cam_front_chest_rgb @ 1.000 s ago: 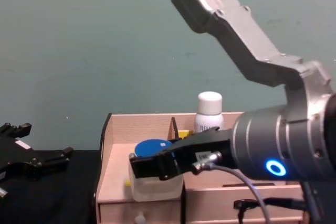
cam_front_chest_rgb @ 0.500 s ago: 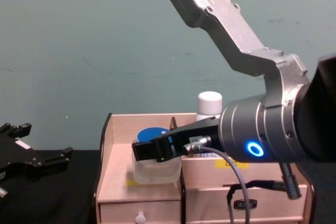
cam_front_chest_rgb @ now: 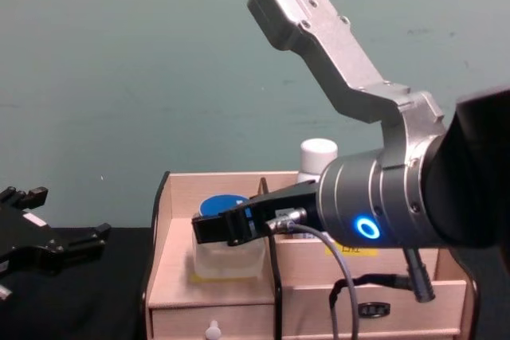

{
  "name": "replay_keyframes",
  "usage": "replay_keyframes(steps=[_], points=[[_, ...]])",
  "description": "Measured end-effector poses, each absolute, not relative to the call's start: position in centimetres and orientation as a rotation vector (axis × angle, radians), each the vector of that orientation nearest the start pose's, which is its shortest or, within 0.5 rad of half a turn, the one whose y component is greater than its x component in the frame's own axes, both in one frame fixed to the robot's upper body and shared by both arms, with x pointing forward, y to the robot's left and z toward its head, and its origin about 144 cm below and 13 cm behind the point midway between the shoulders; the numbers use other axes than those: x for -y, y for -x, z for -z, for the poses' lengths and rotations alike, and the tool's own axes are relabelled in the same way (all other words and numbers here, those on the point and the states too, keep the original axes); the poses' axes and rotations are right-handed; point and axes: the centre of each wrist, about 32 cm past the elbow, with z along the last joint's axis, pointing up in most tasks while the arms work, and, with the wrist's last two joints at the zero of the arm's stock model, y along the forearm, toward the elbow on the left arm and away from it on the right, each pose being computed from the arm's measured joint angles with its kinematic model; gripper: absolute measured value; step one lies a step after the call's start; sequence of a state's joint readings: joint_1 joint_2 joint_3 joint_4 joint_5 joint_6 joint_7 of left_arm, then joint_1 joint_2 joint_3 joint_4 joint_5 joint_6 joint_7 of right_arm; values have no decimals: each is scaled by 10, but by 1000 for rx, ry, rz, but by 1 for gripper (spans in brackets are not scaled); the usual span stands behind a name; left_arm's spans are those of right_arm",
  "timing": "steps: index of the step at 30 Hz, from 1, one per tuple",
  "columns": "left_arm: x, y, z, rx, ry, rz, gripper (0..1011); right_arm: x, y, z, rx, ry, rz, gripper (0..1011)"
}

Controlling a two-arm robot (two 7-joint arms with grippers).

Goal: Pick up the facial cleanser and watermelon frost from the table and place them into the tiered storage box.

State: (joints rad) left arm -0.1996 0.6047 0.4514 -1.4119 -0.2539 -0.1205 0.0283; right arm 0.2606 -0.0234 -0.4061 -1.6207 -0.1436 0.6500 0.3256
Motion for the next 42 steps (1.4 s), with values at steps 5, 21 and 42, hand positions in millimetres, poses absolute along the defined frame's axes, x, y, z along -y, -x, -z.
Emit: replay_keyframes(steps=[5, 21, 42], points=[[-310, -489, -1140, 285, -304, -1248, 1001, 90, -496, -1241, -81, 421, 923, 729], [-310, -489, -1140, 285, -304, -1248, 1001, 90, -496, -1241, -80, 422, 924, 818], [-310, -489, -1140, 285, -304, -1248, 1001, 105, -478, -1251, 6, 355, 929, 1002]])
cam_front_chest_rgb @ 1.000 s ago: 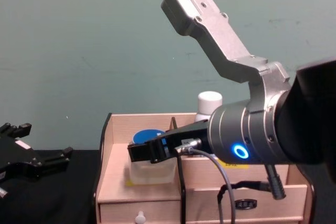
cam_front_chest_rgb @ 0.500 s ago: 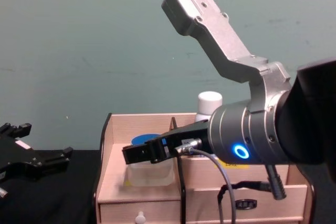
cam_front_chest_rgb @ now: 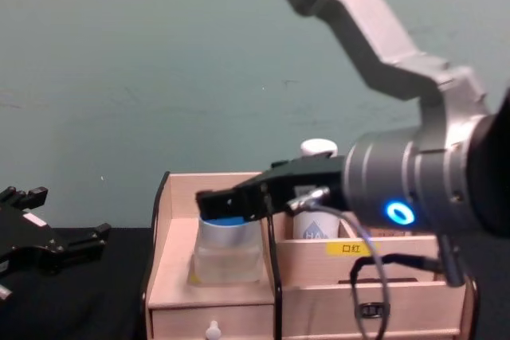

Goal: Pick up the facial cleanser and watermelon frost from the table and place them into the tiered storage box.

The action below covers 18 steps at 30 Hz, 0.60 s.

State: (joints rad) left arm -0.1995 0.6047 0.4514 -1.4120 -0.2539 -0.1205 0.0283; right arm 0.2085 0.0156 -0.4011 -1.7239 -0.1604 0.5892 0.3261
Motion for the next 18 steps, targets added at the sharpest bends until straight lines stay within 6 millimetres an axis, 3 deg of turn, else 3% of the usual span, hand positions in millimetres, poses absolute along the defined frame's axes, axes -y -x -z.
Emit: replay_keyframes(steps=[18], points=[[-310, -489, -1140, 285, -304, -1248, 1001, 160, -445, -1268, 85, 209, 984, 1002]])
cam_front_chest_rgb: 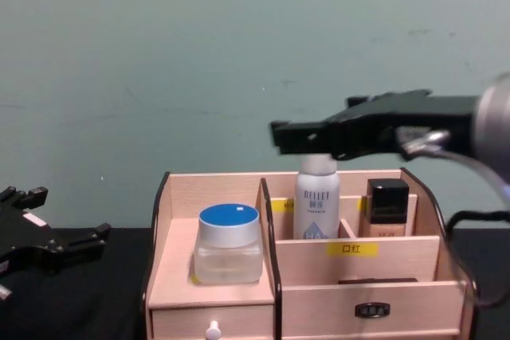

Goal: Pick up the facial cleanser and watermelon frost from the table and place them into the tiered storage box.

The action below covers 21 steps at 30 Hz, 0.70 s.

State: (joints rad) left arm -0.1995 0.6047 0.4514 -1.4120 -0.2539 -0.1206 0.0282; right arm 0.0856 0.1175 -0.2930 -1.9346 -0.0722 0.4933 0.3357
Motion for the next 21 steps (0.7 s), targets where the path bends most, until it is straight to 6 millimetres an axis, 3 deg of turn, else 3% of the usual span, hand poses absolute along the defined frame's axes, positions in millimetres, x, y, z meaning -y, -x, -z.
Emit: replay_keyframes(steps=[8, 15, 16, 21], points=[[-310, -489, -1140, 285, -304, -1248, 1001, 191, -437, -1274, 109, 183, 1041, 1002], [-310, -489, -1140, 285, -304, -1248, 1001, 214, -440, -1266, 123, 204, 1160, 1000], [-310, -489, -1140, 285, -304, -1248, 1001, 230, -455, -1249, 107, 248, 1297, 1002], [-310, -489, -1140, 285, -305, -1248, 1001, 238, -468, -1239, 100, 272, 1363, 1002]])
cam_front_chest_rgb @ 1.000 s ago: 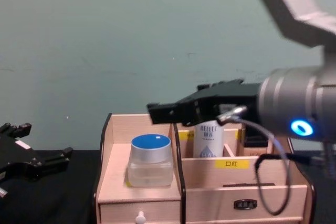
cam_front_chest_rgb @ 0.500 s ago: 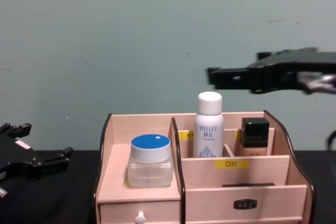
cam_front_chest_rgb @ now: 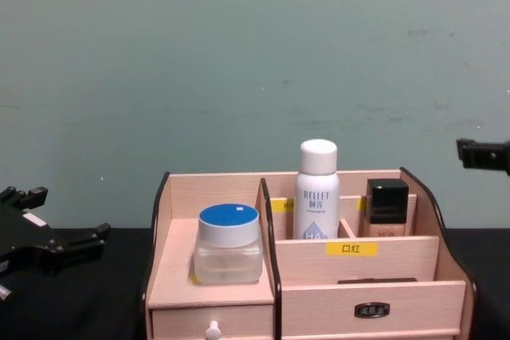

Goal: Pick up the facial cleanser and watermelon frost from the table and place them into the tiered storage box.

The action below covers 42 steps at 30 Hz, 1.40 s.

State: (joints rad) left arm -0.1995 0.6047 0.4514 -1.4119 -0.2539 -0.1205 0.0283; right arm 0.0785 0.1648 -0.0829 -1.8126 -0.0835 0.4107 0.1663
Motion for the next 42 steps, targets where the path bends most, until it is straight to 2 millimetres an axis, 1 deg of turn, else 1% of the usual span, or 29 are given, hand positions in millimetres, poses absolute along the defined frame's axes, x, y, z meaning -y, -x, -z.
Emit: replay_keyframes(steps=[1, 4, 11, 21, 42], points=[[-310, -489, -1140, 285, -304, -1248, 1001, 238, -468, -1239, 100, 272, 1363, 1000], [-310, -489, -1140, 285, -304, -1248, 1001, 243, -477, -1231, 90, 290, 1400, 1002], [-310, -489, -1140, 285, -304, -1248, 1001, 244, -486, -1218, 73, 317, 1430, 1000], [-310, -489, -1140, 285, -304, -1248, 1001, 241, -491, -1206, 51, 353, 1438, 1000], [-310, -489, -1140, 285, -305, -1248, 1001, 241, -491, -1207, 52, 352, 1435, 1000]])
